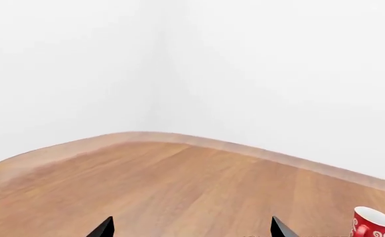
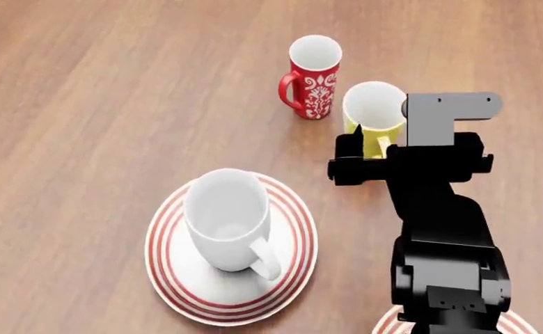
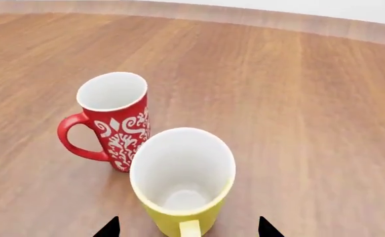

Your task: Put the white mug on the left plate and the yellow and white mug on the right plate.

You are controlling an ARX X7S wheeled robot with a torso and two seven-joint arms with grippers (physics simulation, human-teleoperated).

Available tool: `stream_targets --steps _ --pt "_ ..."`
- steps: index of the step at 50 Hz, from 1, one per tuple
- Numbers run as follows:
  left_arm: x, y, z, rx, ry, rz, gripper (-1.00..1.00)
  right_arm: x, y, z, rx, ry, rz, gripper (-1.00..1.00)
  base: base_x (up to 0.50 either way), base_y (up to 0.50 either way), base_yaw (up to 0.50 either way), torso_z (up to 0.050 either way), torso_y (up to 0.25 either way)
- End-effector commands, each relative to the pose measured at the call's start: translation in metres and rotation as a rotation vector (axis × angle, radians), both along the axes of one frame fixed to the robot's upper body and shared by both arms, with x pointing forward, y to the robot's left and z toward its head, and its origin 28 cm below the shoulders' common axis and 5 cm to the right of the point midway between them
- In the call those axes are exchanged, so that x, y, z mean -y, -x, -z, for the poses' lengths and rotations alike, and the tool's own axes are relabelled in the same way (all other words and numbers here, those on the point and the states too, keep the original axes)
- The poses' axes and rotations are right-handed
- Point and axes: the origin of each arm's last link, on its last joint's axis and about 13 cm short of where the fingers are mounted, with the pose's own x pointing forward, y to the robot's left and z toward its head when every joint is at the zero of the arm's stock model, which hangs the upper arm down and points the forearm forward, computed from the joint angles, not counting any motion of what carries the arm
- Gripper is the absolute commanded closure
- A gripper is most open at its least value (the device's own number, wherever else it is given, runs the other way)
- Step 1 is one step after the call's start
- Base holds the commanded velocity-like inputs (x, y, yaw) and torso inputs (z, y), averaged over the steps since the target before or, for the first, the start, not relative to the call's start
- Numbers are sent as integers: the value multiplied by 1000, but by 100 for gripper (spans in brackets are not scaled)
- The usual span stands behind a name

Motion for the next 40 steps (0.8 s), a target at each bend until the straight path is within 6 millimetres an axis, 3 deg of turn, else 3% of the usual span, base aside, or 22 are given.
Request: stream_targets --steps 1,10,19,27,33,40 --pt "-2 -2 0 -6 19 -13 -100 2 0 0 4 -7 9 -100 0 0 0 0 0" --pt "-2 -1 0 2 -1 -20 -100 1 0 0 5 -10 3 -100 0 0 0 0 0" --pt "-2 0 0 10 11 -16 -100 -1 0 1 1 -1 -11 -100 0 0 0 2 -243" --pt "-3 -1 1 -2 28 -29 -100 -1 -2 -4 18 4 -16 -100 0 0 0 0 0" --pt "-3 -1 0 -2 27 -33 -100 -2 -6 -17 127 -17 -34 -100 0 0 0 0 0" --pt "-3 -1 0 1 8 -43 -100 -2 -6 -16 143 -25 -38 -100 0 0 0 0 0"
